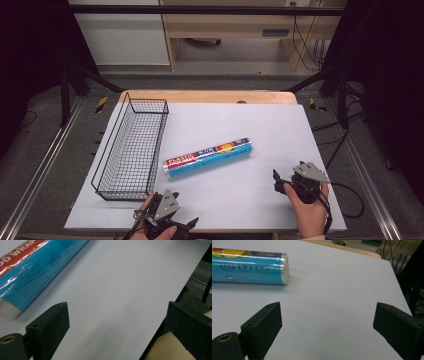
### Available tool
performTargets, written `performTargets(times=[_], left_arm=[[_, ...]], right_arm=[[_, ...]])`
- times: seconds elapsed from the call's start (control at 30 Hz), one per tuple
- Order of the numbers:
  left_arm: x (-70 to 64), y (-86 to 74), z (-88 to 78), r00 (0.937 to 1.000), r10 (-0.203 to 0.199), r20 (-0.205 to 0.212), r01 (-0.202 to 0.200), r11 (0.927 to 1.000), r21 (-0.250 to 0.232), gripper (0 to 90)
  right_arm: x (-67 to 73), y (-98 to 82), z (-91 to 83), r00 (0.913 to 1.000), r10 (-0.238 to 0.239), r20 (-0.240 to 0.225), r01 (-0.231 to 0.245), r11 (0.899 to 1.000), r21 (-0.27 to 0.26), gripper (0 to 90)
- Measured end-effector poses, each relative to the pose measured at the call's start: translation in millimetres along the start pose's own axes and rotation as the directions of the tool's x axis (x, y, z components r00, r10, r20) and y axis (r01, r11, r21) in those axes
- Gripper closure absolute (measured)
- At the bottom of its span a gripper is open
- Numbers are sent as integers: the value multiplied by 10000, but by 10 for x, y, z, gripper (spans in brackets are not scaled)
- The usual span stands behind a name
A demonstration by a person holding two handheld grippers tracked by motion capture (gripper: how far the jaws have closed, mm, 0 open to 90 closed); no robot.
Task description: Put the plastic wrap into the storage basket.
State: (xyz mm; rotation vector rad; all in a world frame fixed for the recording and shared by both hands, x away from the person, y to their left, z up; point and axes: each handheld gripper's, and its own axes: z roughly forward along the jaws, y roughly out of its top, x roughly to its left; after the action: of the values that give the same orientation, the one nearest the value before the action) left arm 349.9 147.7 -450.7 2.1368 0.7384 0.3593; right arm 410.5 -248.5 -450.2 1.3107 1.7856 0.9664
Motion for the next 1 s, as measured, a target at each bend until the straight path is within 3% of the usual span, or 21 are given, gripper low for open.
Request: performTargets(times=[0.1,0.17,0.23,0.27,0.33,0.4,0.43,0.5,0.6,0.73,0.8,0.87,0.9,1.0], left_arm=[[24,37,21,9999,-83,142,84,9999,-119,55],[48,113,66,9998,105,148,-107,9998,150,56],[82,310,116,9977,661,169,-669,9967,458,55],[82,310,116,9977,661,169,-669,9967,458,55],[130,519,164,9924,1190,309,-1208,9904,672,54],[216,803,237,9816,1844,497,-1891,9750,1170,52],[216,803,237,9816,1844,497,-1891,9750,1170,48],[301,1038,323,9703,2385,409,-2419,9552,1706,52],[420,1247,428,9613,2745,251,-2736,9389,2089,56],[619,1381,624,9662,2538,452,-2569,9340,2484,57],[724,1380,774,9675,2483,483,-2518,9267,2791,58],[799,1361,876,9714,2308,553,-2367,9246,2984,66],[876,1333,972,9720,2264,630,-2345,9159,3259,69],[942,1311,1048,9741,2181,589,-2249,9107,3466,72]], right_arm=[[12,-1,-4,10000,-9,-62,9,10000,11,77],[36,11,-5,9999,-114,-84,114,9999,-24,67],[69,30,-10,9987,-350,-377,343,9993,-175,62],[69,30,-10,9987,-350,-377,343,9993,-175,62],[99,38,-25,9958,-628,-664,608,9976,-320,58],[108,39,-33,9943,-680,-816,650,9971,-389,58],[108,39,-33,9943,-680,-816,650,9971,-389,58],[102,40,-46,9933,-649,-959,601,9968,-519,58],[65,45,-59,9919,-503,-1164,431,9970,-642,53],[27,50,-75,9916,-320,-1254,222,9966,-787,59],[15,50,-76,9912,-236,-1302,133,9968,-793,61],[5,54,-76,9904,-207,-1363,98,9967,-804,64],[7,55,-76,9902,-166,-1384,55,9968,-801,66],[9,55,-73,9895,-164,-1439,48,9967,-804,67]])
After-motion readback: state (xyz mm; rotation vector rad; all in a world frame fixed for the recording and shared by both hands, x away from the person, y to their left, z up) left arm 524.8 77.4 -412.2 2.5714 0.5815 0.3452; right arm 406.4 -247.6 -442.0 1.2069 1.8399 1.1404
